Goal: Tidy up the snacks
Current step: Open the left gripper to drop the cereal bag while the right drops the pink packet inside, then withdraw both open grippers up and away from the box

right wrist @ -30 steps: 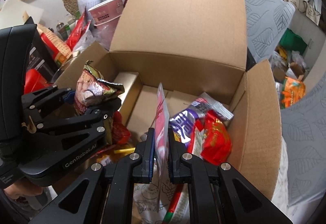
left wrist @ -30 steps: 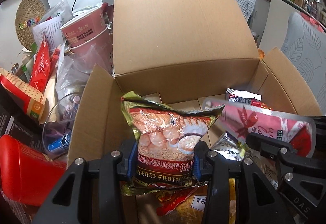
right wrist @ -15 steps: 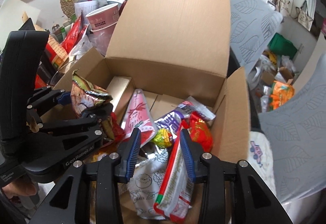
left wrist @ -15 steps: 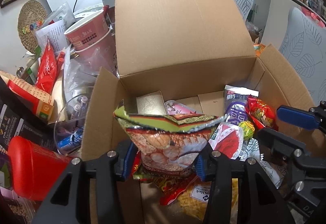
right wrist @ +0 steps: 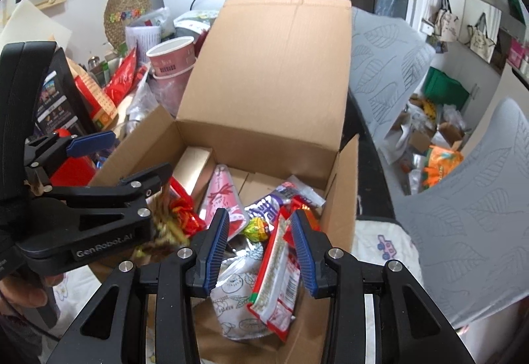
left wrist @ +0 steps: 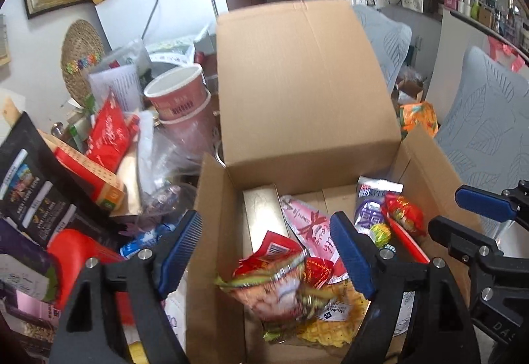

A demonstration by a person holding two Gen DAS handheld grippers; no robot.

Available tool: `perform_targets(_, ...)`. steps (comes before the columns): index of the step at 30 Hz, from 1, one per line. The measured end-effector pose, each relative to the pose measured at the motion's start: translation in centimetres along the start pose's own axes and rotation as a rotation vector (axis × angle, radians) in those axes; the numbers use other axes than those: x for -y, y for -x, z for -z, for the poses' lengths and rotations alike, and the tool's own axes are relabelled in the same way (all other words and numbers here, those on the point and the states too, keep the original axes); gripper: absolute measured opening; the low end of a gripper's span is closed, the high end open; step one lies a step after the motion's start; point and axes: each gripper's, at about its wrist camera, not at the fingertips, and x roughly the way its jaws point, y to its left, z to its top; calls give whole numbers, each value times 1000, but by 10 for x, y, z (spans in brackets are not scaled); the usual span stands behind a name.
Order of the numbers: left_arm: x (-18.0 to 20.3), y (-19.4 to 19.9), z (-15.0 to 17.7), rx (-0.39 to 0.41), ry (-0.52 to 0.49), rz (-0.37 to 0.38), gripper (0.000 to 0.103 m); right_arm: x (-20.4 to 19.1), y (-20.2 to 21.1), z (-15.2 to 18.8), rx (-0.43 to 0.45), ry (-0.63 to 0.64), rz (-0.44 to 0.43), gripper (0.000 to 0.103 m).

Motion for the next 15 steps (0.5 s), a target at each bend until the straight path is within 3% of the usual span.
perform_targets(15, -16, 81, 3, 162, 48, 24, 80, -19, 77, -3, 187, 37, 17, 40)
